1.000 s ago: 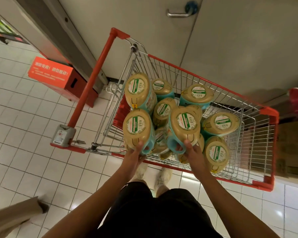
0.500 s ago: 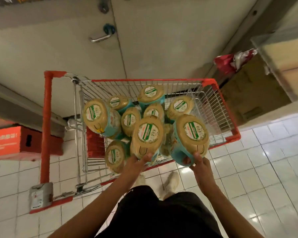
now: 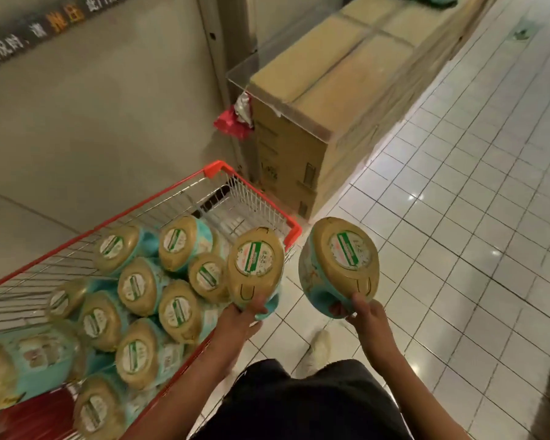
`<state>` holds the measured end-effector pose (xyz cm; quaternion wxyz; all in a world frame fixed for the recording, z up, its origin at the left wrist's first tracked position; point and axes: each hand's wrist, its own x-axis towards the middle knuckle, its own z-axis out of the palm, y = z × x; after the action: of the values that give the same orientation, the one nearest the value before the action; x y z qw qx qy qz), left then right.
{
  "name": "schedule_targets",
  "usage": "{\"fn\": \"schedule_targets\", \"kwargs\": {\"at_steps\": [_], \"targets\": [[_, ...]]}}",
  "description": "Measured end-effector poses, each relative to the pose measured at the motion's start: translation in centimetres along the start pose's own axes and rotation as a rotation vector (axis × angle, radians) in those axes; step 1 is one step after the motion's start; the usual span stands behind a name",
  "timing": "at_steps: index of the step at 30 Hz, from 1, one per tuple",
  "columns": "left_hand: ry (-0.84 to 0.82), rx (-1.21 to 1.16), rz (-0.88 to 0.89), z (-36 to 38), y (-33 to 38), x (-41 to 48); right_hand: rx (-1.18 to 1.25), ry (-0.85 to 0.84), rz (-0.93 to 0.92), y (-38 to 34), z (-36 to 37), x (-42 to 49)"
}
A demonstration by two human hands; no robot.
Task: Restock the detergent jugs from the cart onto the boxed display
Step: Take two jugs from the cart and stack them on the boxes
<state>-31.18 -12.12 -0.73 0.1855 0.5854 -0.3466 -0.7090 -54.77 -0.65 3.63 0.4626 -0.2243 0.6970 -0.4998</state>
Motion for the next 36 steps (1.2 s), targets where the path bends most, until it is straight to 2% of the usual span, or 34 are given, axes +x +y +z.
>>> {"fn": "schedule_targets", "kwargs": {"at_steps": [10, 20, 29, 32, 36], "targets": [[-0.121, -0.002, 0.084, 18.4, 7.3, 6.7, 0.030, 0.097, -0.010, -3.5, -16.1, 9.1], [-0.149, 0.034, 0.174, 29.7, 18.0, 16.5, 0.008, 0.109, -0.053, -9.5, -23.7, 24.2], [-0.157, 0.044, 0.166, 36.6, 28.4, 26.3, -0.085, 0.066, -0.040, -17.6, -28.6, 42.3], [-0.110, -0.004, 0.123, 37.1, 30.9, 28.9, -0.114, 0.016, -0.022, -20.1, -29.3, 47.5], [-0.006, -0.144, 0.089, 36.4, 34.6, 32.3, -0.188, -0.083, -0.094, -23.2, -29.1, 54.3]]}}
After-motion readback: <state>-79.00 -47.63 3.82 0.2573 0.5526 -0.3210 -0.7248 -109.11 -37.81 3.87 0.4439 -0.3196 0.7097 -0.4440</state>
